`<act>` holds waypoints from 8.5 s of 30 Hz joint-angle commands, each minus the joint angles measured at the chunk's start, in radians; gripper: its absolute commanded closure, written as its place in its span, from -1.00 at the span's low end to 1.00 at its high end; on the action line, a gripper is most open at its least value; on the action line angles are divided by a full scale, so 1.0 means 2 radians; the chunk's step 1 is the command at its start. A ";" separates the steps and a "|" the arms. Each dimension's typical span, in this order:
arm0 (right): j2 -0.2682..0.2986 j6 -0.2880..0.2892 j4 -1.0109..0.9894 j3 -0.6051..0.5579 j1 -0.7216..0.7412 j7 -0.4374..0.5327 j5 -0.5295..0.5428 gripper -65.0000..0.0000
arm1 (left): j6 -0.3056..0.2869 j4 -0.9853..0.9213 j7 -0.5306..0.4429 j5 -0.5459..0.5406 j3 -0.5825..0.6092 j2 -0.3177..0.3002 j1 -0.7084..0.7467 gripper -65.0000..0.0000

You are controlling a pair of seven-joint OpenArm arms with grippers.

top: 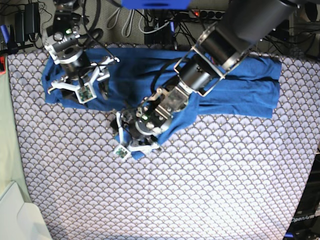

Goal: Fold the T-shirt properly
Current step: 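Reach the left gripper to the other sleeve and grasp it, then fold the sleeve with the left gripper back onto the folded shirt, then open the left gripper and move it to the shirt's folded end, then lower the left gripper onto the blue strip's end and grasp it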

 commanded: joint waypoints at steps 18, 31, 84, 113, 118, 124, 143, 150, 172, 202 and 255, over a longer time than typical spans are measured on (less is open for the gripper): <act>0.001 -0.002 0.010 -0.001 0.023 0.010 0.007 -0.07 | 0.003 -0.024 0.013 0.030 -0.003 0.003 -0.008 0.35; 0.001 -0.002 0.010 -0.001 0.023 0.013 0.007 -0.07 | 0.004 -0.008 0.032 0.028 -0.006 0.003 -0.008 0.98; 0.000 -0.001 0.007 -0.090 0.043 0.009 0.008 -0.07 | -0.003 0.625 0.265 0.031 -0.489 -0.231 0.389 0.98; 0.001 -0.001 0.006 -0.089 0.047 0.009 0.008 -0.07 | -0.122 0.619 0.266 0.058 -0.504 -0.289 0.417 0.98; 0.002 -0.001 0.006 -0.088 0.047 0.009 0.007 -0.07 | -0.123 0.619 0.262 0.057 -0.503 -0.307 0.443 0.98; 0.002 -0.001 0.006 -0.090 0.048 0.009 0.007 -0.07 | -0.123 0.589 0.260 0.057 -0.504 -0.323 0.443 0.98; 0.002 -0.001 0.006 -0.090 0.048 0.009 0.008 -0.07 | -0.123 0.596 0.259 0.053 -0.472 -0.300 0.434 0.98; 0.003 -0.001 0.006 -0.090 0.048 0.009 0.008 -0.07 | -0.123 0.595 0.259 0.056 -0.453 -0.300 0.433 0.98; 0.003 -0.001 0.006 -0.090 0.048 0.009 0.007 -0.08 | -0.123 0.601 0.262 0.054 -0.457 -0.307 0.436 -0.17; 0.004 -0.001 0.005 -0.090 0.047 0.009 0.006 -0.08 | -0.124 0.505 0.262 -0.076 -0.565 -0.280 0.419 -0.30; 0.018 -0.001 0.005 -0.087 0.048 0.009 0.005 -0.08 | -0.124 0.398 0.264 -0.076 -0.535 -0.239 0.366 0.99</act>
